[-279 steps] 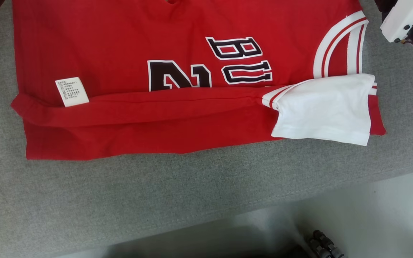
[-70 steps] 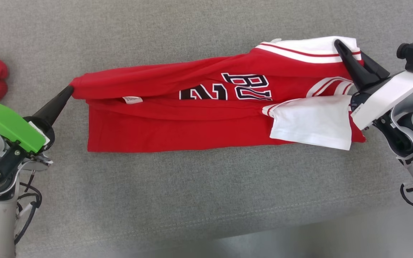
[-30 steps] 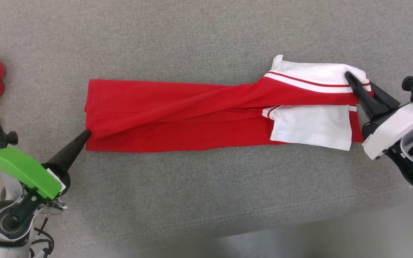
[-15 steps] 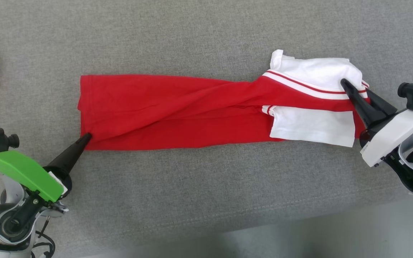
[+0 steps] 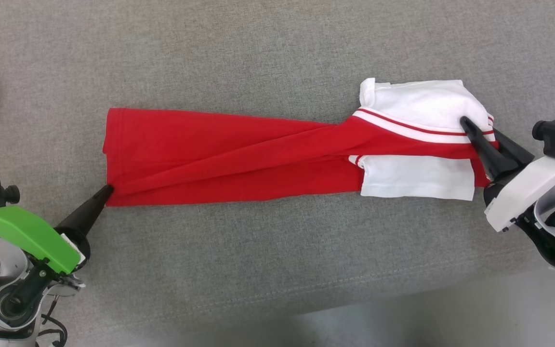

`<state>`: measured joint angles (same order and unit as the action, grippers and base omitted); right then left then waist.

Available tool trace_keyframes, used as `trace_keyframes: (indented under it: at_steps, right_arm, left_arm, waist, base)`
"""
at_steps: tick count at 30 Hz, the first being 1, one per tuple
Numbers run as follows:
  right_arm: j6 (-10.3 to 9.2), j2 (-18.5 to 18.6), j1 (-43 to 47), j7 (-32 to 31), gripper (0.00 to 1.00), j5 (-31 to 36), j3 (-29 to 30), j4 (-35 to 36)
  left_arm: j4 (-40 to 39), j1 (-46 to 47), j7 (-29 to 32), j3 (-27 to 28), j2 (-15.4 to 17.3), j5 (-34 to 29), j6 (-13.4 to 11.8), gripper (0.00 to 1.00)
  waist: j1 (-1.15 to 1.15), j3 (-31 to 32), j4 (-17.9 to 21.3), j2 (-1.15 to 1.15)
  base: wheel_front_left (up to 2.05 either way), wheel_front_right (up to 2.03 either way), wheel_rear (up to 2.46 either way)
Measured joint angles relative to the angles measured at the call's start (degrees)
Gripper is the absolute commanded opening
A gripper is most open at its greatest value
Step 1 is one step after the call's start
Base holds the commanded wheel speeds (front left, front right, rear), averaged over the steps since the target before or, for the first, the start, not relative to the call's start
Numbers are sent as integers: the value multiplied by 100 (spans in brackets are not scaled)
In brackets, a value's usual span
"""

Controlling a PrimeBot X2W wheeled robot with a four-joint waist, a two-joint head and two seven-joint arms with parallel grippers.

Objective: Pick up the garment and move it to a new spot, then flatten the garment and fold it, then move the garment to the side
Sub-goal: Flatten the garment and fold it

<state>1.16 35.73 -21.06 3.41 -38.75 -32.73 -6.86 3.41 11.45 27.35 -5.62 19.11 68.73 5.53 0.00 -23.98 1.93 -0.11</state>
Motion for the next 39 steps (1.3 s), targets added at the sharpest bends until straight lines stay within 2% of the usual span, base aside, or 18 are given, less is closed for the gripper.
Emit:
trace_keyframes:
  at_steps: [1, 2, 3, 6, 10, 15, 17, 18, 19, 39]
  right_arm:
    - [-23, -8, 8, 0, 44, 0, 0, 1]
    - [-27, -16, 8, 0, 58, 0, 1, 1]
    - [-29, -25, 8, 0, 84, 0, 4, 1]
    - [-34, -68, 8, 0, 100, -1, 15, 2]
    - [-76, -156, 5, 0, 100, -46, 54, 4]
    - [-125, -196, -19, -19, 100, -124, 105, -25]
    - [-126, -198, -29, -20, 100, -126, 122, -54]
    - [-126, -203, -45, -29, 100, -148, 129, -69]
    - [-126, -219, -69, -45, 100, -196, 144, -82]
    - [-175, -336, -361, -486, 100, -644, 338, -421]
  left_arm:
    - [0, 0, 0, -3, -1, 0, 0, 0]
    - [-1, 0, 0, -7, -3, 0, 0, 0]
    - [-5, 0, 0, -10, -5, 0, 0, 0]
    - [-20, 0, -1, -29, -19, 0, 1, 0]
    - [-53, 1, -1, -57, -38, 0, 1, 4]
    - [-85, 1, -1, -134, -69, -2, 1, 27]
    - [-118, 1, -27, -157, -81, -21, 1, 49]
    - [-144, 2, -64, -156, -91, -62, 1, 80]
    - [-174, 2, -67, -156, -100, -109, 1, 100]
    - [-577, 40, -66, -422, -320, -199, 3, 100]
  waist:
    - [0, 4, -2, 0]
    - [0, 8, -4, 0]
    - [0, 12, -8, 0]
    - [0, 27, -22, 0]
    - [0, 37, -46, 0]
    - [0, 44, -78, 0]
    - [0, 51, -91, 0]
    - [0, 57, -97, 0]
    - [0, 62, -103, 0]
    - [1, 77, -432, 0]
  base:
    - [0, 0, 0]
    - [0, 0, 0]
    - [0, 0, 0]
    - [0, 0, 0]
    - [0, 0, 0]
    - [0, 0, 0]
    - [0, 0, 0]
    - [0, 0, 0]
    - [0, 0, 0]
    - [0, 0, 0]
